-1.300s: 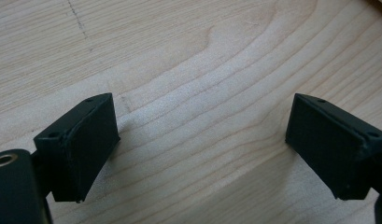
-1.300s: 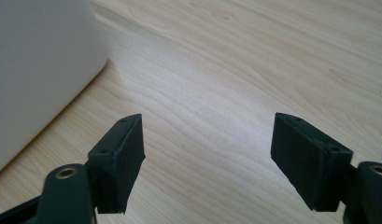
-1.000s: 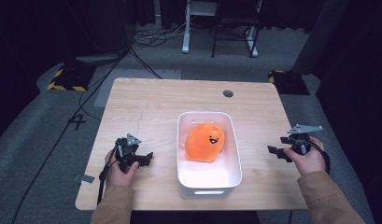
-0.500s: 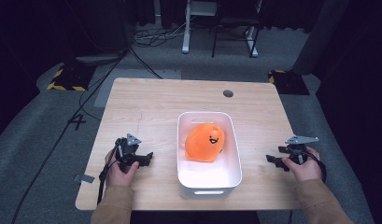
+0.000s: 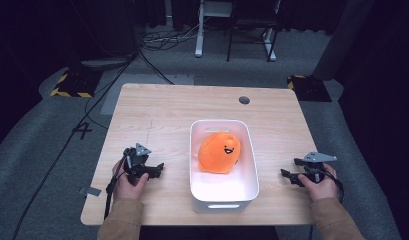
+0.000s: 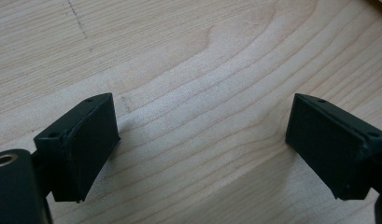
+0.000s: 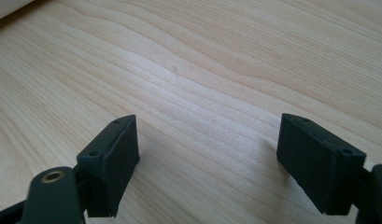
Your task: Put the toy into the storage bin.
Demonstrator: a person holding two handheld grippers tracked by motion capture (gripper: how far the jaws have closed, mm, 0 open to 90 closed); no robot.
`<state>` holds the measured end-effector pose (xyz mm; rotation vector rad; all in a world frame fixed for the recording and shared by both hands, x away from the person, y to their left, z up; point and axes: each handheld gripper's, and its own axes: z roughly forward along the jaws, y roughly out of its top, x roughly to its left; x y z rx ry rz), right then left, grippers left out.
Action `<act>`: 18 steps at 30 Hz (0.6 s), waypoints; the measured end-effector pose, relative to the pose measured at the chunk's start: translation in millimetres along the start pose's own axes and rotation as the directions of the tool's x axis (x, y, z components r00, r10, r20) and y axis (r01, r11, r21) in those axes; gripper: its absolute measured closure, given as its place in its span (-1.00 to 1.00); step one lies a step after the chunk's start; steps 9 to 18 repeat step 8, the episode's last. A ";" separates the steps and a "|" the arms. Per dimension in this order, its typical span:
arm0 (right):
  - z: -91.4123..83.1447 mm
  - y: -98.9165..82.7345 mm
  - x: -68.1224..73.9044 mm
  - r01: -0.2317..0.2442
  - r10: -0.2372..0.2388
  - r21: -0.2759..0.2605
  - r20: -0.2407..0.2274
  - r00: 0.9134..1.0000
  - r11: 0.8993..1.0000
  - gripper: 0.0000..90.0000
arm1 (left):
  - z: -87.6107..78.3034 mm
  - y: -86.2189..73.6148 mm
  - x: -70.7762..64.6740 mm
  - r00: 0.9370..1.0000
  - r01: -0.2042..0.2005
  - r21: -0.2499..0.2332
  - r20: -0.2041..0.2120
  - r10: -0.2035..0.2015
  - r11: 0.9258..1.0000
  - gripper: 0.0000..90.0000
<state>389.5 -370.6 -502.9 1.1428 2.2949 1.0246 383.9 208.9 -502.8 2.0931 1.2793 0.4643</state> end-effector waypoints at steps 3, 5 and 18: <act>0.6 0.2 -1.1 0.013 -0.013 0.006 -0.020 1.000 1.000 -0.60 | -0.1 0.1 0.0 1.000 0.000 0.001 0.001 0.000 1.000 -0.79; 1.0 0.5 -1.6 0.014 -0.014 0.007 -0.029 0.999 1.000 -0.64 | 0.0 0.0 0.0 1.000 0.000 0.000 0.000 0.000 1.000 -0.79; 0.8 0.3 -4.7 0.040 -0.039 0.011 -0.054 0.998 0.999 -0.66 | -0.1 0.1 0.0 1.000 0.000 0.001 0.002 0.000 1.000 -0.79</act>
